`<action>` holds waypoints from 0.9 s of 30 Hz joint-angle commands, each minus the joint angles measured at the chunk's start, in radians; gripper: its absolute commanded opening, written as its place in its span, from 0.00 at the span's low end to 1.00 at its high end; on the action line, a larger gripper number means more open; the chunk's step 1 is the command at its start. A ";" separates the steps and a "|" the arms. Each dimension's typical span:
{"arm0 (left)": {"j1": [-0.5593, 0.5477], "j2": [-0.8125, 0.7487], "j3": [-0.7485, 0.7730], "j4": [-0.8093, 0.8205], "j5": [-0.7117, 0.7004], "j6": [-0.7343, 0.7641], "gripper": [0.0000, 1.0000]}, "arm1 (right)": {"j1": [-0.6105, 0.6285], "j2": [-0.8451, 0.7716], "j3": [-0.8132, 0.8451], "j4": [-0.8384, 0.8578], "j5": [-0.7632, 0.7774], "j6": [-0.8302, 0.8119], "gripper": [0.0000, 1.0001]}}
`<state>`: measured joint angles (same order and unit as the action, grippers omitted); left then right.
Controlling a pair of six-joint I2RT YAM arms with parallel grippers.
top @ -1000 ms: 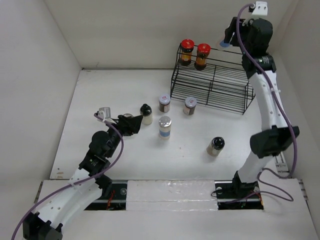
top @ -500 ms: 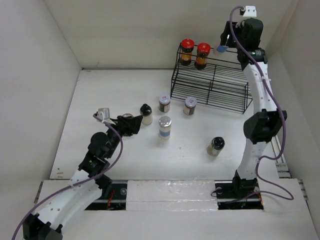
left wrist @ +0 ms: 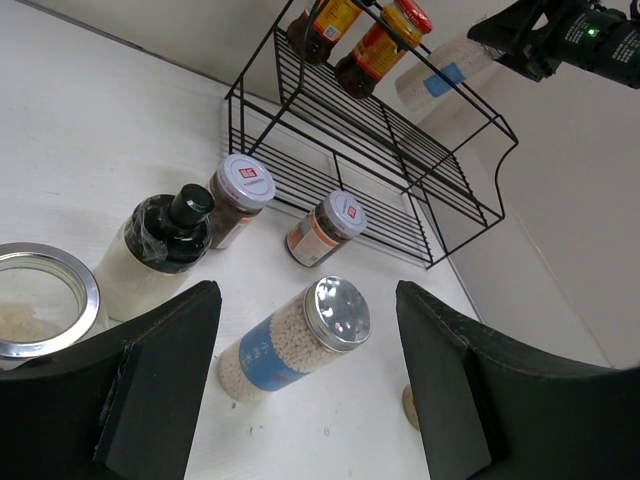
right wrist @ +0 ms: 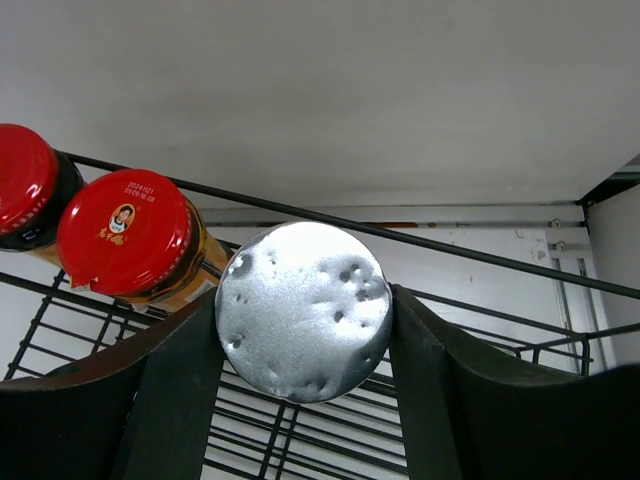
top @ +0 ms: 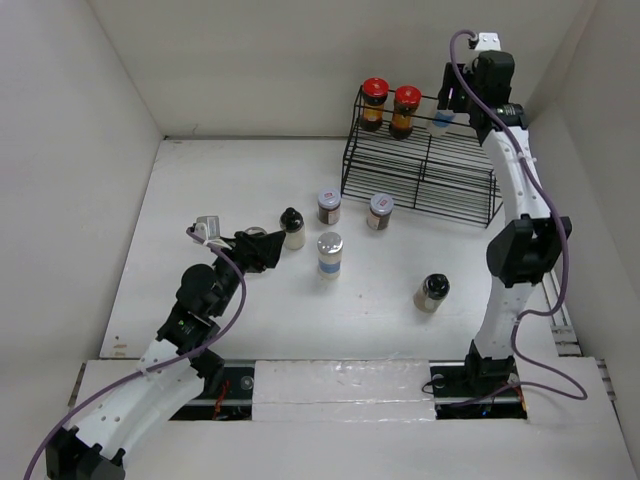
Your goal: Organize the condiment bottles
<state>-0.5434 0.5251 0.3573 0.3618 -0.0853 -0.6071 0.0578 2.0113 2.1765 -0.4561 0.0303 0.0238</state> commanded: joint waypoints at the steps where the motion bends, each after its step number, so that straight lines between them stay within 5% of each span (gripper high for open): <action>1: -0.004 -0.013 0.005 0.042 -0.001 0.010 0.67 | 0.022 0.033 0.098 0.008 -0.003 -0.007 0.45; 8: -0.004 -0.013 0.005 0.042 -0.001 0.010 0.67 | 0.031 0.107 0.172 -0.033 -0.058 0.031 0.62; 13: -0.004 -0.013 0.003 0.037 -0.001 0.010 0.67 | 0.031 0.097 0.256 -0.092 -0.017 0.054 0.86; 18: -0.004 -0.022 -0.008 0.049 0.009 0.010 0.67 | 0.074 -0.147 0.025 0.124 0.020 0.065 0.95; 20: -0.004 -0.013 0.002 0.049 0.018 0.010 0.67 | 0.105 -0.303 -0.165 0.200 0.020 0.065 0.89; 22: -0.004 -0.013 0.002 0.058 0.018 0.010 0.67 | 0.186 -0.462 -0.403 0.303 0.020 0.065 0.69; 23: -0.004 -0.004 -0.009 0.058 0.018 0.010 0.67 | 0.220 -0.515 -0.494 0.342 0.011 0.065 0.31; 24: -0.004 -0.004 -0.009 0.049 0.009 0.010 0.67 | 0.261 -0.563 -0.586 0.381 0.011 0.065 0.16; 25: -0.004 -0.004 0.005 0.049 0.009 0.010 0.65 | 0.349 -0.645 -0.760 0.449 0.002 0.065 0.07; 27: -0.004 -0.004 0.005 0.058 0.009 0.020 0.60 | 0.451 -0.710 -0.913 0.503 0.026 0.065 0.05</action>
<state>-0.5434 0.5217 0.3573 0.3649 -0.0818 -0.6064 0.3931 1.3437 1.4536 -0.1150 0.0525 0.0853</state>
